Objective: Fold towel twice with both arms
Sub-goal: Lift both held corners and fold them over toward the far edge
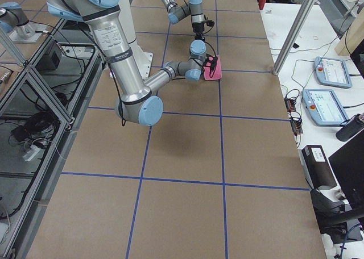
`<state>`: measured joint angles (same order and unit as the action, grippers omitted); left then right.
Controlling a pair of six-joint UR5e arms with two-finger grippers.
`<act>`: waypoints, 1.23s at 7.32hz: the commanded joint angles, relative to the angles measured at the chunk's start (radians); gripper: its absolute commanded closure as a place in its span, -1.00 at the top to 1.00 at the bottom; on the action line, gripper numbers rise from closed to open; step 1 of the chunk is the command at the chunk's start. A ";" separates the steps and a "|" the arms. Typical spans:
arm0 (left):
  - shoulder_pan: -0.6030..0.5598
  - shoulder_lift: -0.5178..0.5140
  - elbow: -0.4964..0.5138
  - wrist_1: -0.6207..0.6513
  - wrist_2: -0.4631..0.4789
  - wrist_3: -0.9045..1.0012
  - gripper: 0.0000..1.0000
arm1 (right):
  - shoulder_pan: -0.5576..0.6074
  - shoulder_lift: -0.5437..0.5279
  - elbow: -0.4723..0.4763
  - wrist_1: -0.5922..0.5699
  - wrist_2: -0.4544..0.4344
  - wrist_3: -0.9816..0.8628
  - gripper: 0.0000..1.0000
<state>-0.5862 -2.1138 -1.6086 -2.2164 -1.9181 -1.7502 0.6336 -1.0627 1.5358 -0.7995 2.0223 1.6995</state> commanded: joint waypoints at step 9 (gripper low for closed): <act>-0.037 -0.051 0.104 -0.011 0.001 0.002 -1.00 | 0.041 0.085 -0.112 0.000 -0.066 0.005 -1.00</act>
<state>-0.6186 -2.1647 -1.5056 -2.2267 -1.9175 -1.7475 0.6674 -0.9933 1.4388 -0.7992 1.9633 1.7014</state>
